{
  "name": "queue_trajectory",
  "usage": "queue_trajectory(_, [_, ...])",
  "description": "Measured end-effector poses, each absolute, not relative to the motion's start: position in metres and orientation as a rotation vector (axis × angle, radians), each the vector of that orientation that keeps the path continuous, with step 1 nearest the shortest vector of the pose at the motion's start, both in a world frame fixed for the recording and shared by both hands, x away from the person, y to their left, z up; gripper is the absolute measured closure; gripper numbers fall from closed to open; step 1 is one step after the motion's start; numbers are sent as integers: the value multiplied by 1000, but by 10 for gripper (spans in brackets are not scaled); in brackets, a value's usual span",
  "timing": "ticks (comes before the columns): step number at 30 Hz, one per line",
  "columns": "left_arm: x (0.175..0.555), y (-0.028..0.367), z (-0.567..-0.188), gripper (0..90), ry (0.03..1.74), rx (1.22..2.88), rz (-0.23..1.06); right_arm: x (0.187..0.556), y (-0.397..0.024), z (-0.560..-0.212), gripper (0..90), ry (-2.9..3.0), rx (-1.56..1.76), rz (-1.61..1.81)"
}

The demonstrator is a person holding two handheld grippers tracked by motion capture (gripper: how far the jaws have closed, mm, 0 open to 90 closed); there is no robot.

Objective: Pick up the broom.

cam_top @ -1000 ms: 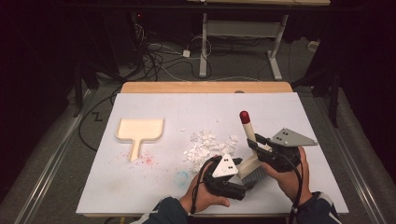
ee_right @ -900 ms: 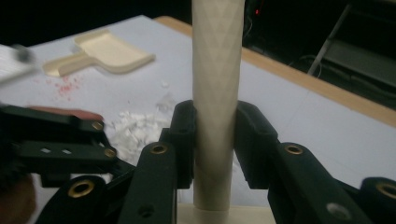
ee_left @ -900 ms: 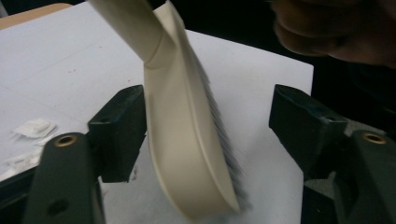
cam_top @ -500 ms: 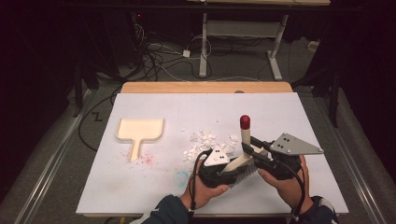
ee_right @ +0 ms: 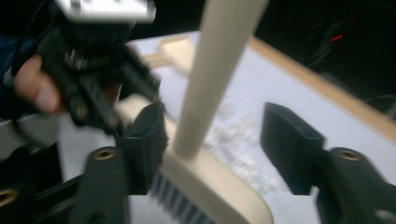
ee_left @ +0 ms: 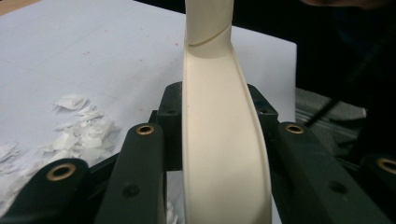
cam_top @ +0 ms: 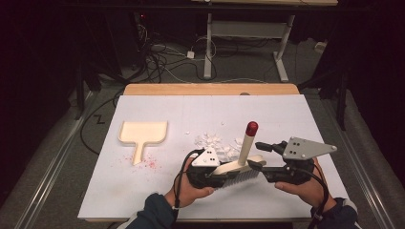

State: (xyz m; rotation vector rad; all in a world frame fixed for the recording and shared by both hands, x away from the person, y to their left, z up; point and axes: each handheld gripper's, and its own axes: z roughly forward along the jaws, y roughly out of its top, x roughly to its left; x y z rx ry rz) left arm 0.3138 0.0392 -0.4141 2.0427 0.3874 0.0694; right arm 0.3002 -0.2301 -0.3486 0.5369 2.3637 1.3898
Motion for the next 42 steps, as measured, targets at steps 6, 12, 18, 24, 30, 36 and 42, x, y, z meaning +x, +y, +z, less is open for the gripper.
queue_trajectory(6, [309,53,-407,645,251,2072,-17,313,-218,-380,334,2637,362,1261])
queue_trajectory(12, [298,51,-402,643,121,2123,-31,309,-195,-394,548,2813,148,1280])
queue_trajectory(18, [297,52,-401,549,134,2154,35,306,-194,-395,662,2804,84,1289])
queue_trajectory(24, [299,61,-400,379,250,2171,208,307,-200,-392,686,2743,204,1222])
queue_trajectory(30, [295,93,-405,307,360,2169,431,316,-216,-382,686,2611,368,1243])
queue_trajectory(36, [292,121,-417,216,469,2139,532,325,-228,-376,686,2531,488,1237])
queue_trajectory(42, [286,154,-432,177,564,2095,640,332,-241,-372,685,2472,600,1235])
